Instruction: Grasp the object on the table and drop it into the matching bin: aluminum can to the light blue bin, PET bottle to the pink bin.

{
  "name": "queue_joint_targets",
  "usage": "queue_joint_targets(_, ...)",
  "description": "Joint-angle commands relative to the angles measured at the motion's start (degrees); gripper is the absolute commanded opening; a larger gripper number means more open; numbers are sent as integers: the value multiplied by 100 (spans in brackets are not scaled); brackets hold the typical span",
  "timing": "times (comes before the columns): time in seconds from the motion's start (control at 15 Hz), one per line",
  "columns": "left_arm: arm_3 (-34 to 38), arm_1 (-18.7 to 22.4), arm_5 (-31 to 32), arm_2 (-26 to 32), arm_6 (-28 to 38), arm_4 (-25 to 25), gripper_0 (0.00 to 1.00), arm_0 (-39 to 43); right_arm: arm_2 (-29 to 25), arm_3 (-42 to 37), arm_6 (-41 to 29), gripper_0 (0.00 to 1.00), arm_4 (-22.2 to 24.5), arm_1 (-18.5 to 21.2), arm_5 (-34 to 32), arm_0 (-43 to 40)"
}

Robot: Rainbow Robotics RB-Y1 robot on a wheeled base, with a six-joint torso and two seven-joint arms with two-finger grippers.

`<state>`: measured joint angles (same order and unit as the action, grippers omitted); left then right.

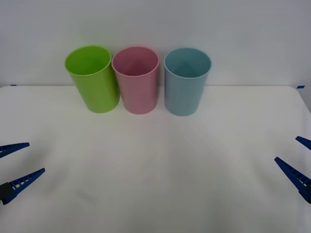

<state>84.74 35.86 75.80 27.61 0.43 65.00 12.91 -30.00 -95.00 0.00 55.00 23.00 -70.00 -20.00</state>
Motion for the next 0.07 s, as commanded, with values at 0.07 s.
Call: queue_joint_targets(0.07,-2,0,-4,-2,1,4,100,1,0,0,0,100,0,0,0,0)
